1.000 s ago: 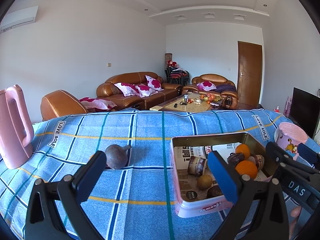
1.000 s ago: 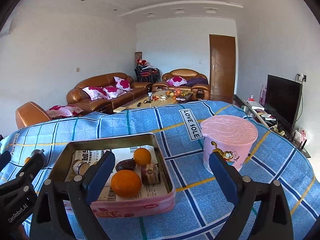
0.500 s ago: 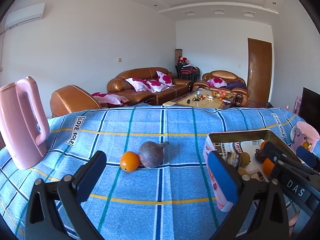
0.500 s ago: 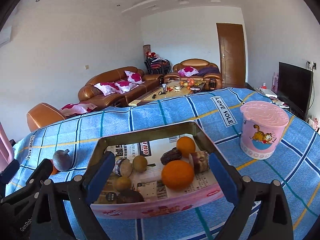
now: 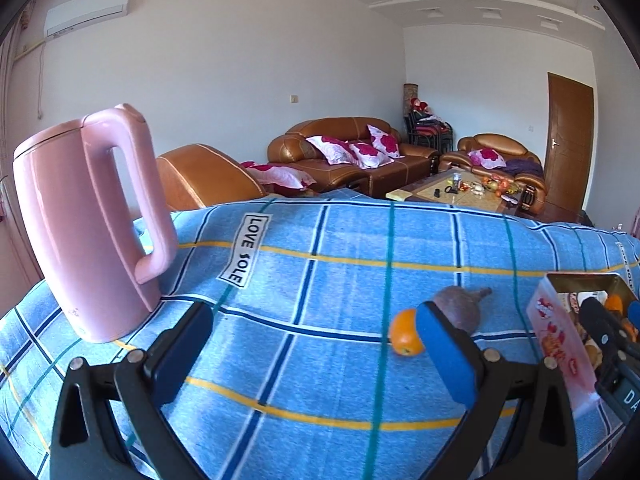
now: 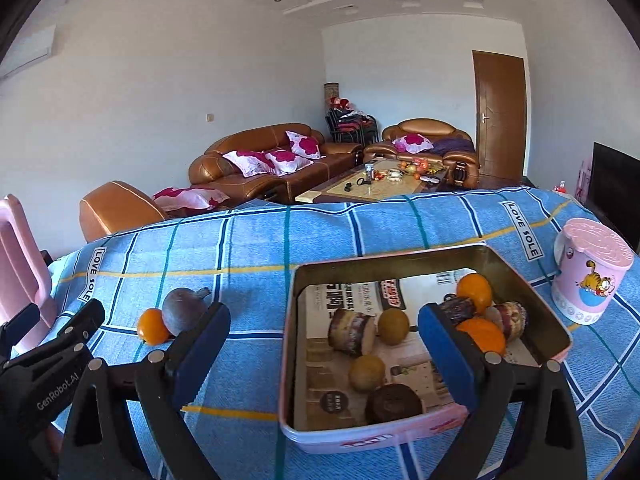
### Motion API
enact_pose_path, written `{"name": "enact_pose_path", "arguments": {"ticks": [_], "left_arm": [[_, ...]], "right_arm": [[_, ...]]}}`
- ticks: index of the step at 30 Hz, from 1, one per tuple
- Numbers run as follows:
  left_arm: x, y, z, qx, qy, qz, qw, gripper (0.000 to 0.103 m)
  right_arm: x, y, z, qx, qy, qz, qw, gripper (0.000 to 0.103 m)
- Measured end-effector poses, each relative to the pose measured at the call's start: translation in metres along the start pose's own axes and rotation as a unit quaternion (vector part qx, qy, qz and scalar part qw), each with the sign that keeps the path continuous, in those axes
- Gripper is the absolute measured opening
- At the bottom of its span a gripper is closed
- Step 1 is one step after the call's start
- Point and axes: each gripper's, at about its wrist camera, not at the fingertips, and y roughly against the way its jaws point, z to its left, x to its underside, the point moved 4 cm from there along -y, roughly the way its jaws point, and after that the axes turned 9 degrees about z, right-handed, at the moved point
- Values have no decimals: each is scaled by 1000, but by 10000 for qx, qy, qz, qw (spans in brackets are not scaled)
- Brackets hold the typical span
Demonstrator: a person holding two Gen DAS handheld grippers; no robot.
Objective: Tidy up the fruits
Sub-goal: 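Move both tools toward the orange and dark purple fruit on the cloth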
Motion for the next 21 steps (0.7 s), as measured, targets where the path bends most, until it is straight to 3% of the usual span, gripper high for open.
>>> {"name": "enact_pose_path", "arguments": {"ticks": [8, 16, 21], "left_arm": [[-5, -23, 45, -563, 400, 311, 9971, 103], [-2, -31, 61, -639, 603, 491, 9949, 103], [-2, -31, 61, -649, 588, 520, 9948, 103]], "right_arm": [[-6, -25, 49, -400, 371, 345, 9979, 96], [-12, -64, 104, -616, 980, 784, 9902, 95], [-16, -94, 112, -580, 837, 1228, 9872, 67]]}}
